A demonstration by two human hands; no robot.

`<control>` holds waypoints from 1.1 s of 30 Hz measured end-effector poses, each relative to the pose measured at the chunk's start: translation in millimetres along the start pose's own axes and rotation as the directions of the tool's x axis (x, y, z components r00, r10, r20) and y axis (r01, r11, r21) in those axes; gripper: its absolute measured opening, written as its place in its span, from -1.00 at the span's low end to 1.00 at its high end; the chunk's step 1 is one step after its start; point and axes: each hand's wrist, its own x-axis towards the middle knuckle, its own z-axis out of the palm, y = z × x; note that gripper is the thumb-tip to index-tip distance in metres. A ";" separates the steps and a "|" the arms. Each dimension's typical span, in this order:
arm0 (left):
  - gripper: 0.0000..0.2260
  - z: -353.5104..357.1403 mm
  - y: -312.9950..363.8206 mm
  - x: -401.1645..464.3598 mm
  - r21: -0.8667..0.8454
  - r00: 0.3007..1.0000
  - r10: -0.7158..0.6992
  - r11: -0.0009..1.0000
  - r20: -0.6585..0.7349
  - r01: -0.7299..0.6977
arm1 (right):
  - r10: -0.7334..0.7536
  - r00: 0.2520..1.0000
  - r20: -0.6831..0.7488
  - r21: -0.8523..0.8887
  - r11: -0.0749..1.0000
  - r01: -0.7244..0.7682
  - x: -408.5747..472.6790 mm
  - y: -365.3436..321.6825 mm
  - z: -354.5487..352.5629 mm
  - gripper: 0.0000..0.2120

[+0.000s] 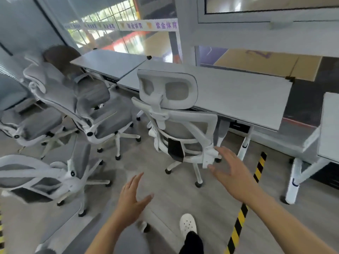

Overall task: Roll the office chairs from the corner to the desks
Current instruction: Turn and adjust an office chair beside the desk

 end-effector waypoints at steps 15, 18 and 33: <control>-0.29 -91.6 -12.3 243.6 -0.243 0.989 0.059 0.966 -0.132 -0.090 | -0.308 0.948 -0.082 -0.385 0.887 0.255 282.6 -174.6 24.0 -0.35; -0.24 -104.9 -3.7 288.2 -0.249 0.991 0.098 0.961 -0.092 -0.118 | -0.313 0.950 -0.022 -0.513 0.819 0.257 330.9 -185.6 19.2 -0.31; -0.23 -197.7 7.6 570.3 0.336 0.795 0.210 0.824 0.569 -0.457 | 0.033 0.864 0.502 -0.433 0.875 0.218 444.2 -197.7 15.5 -0.35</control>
